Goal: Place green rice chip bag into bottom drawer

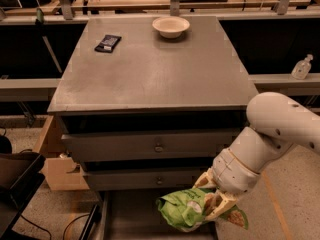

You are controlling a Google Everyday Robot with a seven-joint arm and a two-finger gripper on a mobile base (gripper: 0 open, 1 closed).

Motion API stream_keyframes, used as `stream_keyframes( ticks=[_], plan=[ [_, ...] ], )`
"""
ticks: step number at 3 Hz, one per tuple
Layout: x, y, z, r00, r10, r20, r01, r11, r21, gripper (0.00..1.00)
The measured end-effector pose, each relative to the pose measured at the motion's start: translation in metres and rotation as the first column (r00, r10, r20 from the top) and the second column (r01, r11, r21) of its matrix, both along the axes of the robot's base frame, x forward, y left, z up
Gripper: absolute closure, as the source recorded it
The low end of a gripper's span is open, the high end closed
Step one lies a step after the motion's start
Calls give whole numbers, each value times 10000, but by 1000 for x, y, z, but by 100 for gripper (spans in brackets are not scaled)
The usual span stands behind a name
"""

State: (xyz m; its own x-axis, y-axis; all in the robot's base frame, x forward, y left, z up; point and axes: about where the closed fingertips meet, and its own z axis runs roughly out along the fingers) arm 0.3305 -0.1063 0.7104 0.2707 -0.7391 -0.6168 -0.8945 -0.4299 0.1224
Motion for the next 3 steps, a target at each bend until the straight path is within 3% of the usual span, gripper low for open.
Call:
stream_keyframes(
  ticks=[1,2,3],
  plan=[
    [-1,5,-5,10000,-74,26,74,9998,-160,100],
    [-19,11,-45,9988,-394,-283,407,9981,469,100],
    [-34,19,-105,9923,-1174,-404,1229,9755,1823,100]
  ],
)
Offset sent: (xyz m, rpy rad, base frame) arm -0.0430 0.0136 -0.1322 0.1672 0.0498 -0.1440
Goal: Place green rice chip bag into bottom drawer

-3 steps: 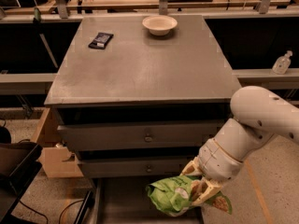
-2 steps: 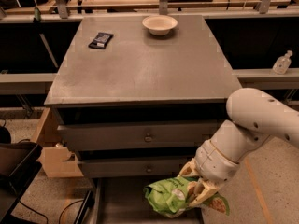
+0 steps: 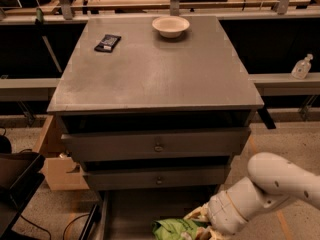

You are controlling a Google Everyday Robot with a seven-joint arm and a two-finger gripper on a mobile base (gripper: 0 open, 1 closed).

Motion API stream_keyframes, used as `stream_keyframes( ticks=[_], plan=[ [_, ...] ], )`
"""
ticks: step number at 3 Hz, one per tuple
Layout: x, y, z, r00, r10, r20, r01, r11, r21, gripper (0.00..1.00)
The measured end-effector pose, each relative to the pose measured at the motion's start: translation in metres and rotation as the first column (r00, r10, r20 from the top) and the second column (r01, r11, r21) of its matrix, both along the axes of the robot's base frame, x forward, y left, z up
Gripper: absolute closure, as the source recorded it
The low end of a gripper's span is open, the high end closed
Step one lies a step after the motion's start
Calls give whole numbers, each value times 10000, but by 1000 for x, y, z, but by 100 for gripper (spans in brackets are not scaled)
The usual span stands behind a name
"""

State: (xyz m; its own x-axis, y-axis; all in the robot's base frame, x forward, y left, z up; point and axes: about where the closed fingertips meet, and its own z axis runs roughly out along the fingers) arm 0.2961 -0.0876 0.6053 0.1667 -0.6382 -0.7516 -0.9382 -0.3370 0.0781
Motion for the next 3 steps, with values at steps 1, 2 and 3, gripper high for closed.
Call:
stream_keyframes(
  ticks=[1,2,3],
  plan=[
    [-3,7,-58,9933,-1077,408,991,9798,1739,100],
    [-4,15,-101,9814,-1896,286,1723,9377,3017,100],
    [-15,25,-118,9823,-1862,-192,1816,9226,3403,100]
  ],
)
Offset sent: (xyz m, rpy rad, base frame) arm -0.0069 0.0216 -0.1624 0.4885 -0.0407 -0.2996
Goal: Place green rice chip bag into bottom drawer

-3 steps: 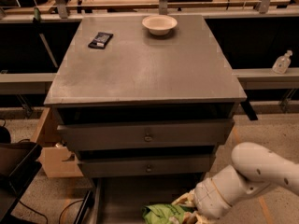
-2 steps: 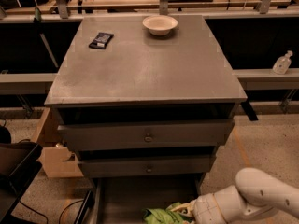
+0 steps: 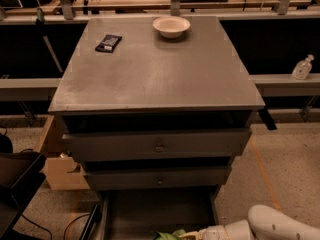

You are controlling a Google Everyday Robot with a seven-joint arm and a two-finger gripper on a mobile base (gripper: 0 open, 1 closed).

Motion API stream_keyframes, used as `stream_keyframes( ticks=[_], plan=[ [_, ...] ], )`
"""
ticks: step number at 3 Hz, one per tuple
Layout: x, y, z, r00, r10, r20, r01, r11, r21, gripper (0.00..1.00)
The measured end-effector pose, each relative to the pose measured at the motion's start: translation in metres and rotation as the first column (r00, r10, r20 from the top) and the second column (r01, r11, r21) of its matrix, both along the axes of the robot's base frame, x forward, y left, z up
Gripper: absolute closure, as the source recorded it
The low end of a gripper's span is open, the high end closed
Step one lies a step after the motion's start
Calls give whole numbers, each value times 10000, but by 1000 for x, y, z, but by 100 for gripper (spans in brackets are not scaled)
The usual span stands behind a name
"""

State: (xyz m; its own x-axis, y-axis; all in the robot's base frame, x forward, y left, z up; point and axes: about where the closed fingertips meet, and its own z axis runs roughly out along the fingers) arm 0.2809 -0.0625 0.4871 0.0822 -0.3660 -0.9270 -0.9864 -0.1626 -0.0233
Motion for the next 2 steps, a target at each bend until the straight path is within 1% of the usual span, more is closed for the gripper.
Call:
stream_keyframes(
  ticks=[1,2],
  plan=[
    [0,0,0,10000,0,0,0,10000,-1,100],
    [7,9,-3,10000,24,-76,-25,9999,-119,100]
  ],
)
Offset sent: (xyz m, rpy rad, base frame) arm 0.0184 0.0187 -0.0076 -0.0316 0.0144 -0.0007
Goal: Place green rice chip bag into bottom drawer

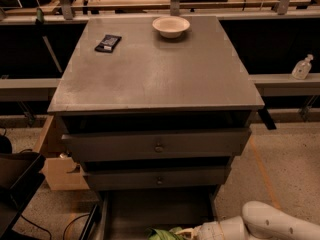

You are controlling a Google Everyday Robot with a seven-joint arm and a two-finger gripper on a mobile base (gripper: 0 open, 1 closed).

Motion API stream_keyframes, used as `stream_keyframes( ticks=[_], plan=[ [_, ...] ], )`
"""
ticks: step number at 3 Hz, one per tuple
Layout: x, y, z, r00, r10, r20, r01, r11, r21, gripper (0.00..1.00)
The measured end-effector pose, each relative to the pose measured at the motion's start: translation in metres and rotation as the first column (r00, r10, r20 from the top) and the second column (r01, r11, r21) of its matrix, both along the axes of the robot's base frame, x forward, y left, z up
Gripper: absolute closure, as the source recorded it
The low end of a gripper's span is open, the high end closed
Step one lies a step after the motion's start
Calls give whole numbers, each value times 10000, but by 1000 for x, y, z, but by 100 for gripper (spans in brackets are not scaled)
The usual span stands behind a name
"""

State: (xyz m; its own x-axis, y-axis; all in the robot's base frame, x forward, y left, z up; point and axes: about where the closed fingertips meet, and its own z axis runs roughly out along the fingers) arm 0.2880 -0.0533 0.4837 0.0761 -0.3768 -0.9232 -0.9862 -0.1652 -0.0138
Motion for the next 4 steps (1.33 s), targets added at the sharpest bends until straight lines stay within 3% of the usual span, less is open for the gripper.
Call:
stream_keyframes(
  ticks=[1,2,4],
  plan=[
    [42,18,-29,9967,-614,-532,613,9981,-47,100],
    [93,40,-78,9779,-1763,-1123,1812,9828,354,100],
    [145,63,-155,9225,-3555,-1505,3612,9324,113,100]
  ],
)
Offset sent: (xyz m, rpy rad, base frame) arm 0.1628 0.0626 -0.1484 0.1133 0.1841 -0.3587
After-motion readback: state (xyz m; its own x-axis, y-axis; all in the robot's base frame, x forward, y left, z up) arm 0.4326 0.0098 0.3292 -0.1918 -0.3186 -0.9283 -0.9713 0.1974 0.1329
